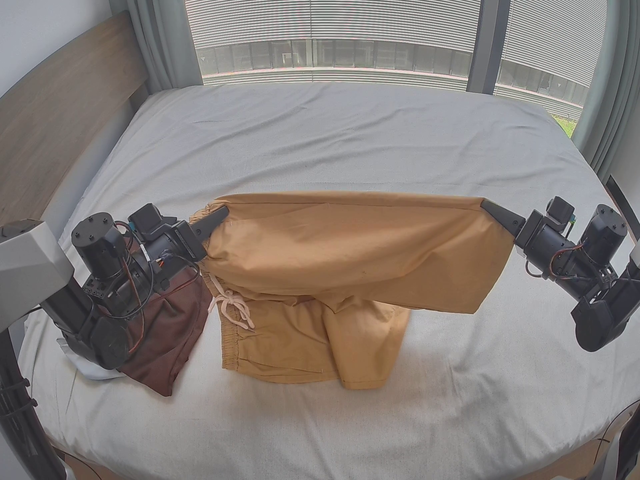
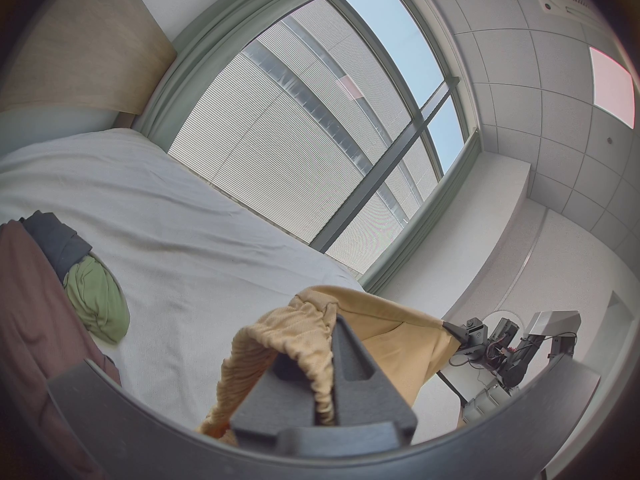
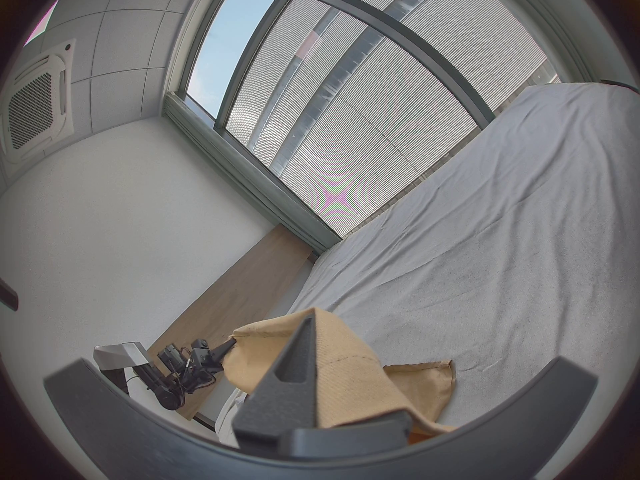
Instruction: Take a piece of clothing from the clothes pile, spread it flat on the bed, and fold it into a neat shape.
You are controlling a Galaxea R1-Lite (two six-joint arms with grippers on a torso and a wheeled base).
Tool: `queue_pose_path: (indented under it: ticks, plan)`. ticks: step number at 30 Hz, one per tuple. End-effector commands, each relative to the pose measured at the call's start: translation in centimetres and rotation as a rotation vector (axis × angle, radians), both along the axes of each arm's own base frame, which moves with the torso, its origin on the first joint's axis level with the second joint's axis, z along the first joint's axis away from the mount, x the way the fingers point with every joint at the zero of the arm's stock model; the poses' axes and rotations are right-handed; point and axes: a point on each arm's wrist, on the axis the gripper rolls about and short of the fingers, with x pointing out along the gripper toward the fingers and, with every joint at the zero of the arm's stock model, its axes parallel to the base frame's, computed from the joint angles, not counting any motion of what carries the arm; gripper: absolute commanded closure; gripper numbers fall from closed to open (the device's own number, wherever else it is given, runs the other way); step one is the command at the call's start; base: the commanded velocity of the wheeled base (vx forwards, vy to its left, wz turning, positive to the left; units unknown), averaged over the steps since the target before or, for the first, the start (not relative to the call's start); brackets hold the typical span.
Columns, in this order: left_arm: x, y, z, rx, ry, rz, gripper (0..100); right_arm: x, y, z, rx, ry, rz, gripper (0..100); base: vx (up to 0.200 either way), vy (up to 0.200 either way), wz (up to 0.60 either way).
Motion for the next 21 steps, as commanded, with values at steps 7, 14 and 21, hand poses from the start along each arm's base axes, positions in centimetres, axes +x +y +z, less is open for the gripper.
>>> queue_pose_path:
  ticks: [7,14,21]
  plan:
    - [3.2,0.1,-0.2,-0.023,-0.048,0.072,100,4.1,0.4,-1.7,-0.012,-0.017,-0.003,100,0.000,0.000,0.00]
    - [4.7,-0.1,-0.8,-0.031,-0.062,0.090,100,6.8,0.4,-1.6,-0.007,-0.066,-0.008,100,0.000,0.000,0.00]
    - [6.1,-0.4,-1.3,-0.037,-0.080,0.092,100,9.1,0.6,-2.8,-0.005,-0.080,-0.008,100,0.000,0.000,0.00]
